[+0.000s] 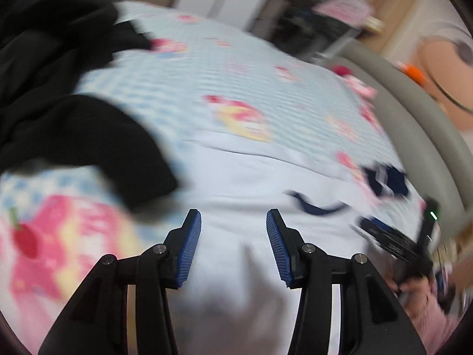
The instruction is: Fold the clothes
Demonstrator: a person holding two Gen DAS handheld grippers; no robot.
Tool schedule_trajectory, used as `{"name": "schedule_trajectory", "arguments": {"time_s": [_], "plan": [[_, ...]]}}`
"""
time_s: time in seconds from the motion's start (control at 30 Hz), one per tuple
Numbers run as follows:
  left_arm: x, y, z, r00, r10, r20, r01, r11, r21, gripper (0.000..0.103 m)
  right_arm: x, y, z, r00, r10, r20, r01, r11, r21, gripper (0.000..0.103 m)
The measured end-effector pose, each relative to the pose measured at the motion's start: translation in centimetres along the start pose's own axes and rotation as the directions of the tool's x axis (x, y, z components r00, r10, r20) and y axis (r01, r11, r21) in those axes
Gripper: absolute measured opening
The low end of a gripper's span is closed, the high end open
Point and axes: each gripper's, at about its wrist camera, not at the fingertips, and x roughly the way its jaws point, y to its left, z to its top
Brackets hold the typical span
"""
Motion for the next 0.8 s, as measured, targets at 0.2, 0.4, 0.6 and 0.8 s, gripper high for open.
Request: {"name": "schedule_trajectory", "arguments": {"time_s": [0.2, 0.4, 0.6, 0.8], "plan": [[4.0, -2.8, -2.2, 0.994, 0.082, -0.072, -0.082, 0.997, 0.002, 0.048, 0.2, 1.1, -2.0, 1.0, -0.006, -0.01, 0.005, 0.995, -0.103, 0.076], [2.2, 1.2, -1.8, 0.952, 0.295, -0.079, -0.299, 0.953, -0.052, 0.036, -1.0, -1.7, -1.4, 1.0, -0.018, 0.008, 0.018, 0.999, -0.032, 0.076], [1.5, -0.4, -2.2, 0.948, 0.315, -0.043, -0.314, 0.949, 0.024, 0.048, -4.7, -5.6, -1.7, 0.998, -0.058, 0.029, 0.056, 0.996, 0.073, 0.08], [1.4, -2.7, -3.0, 0.951, 0.309, -0.012, -0.306, 0.944, 0.123, 0.059, -4.8, -6.0, -5.8, 0.997, -0.06, -0.053, 0.063, 0.997, 0.041, 0.082]]}}
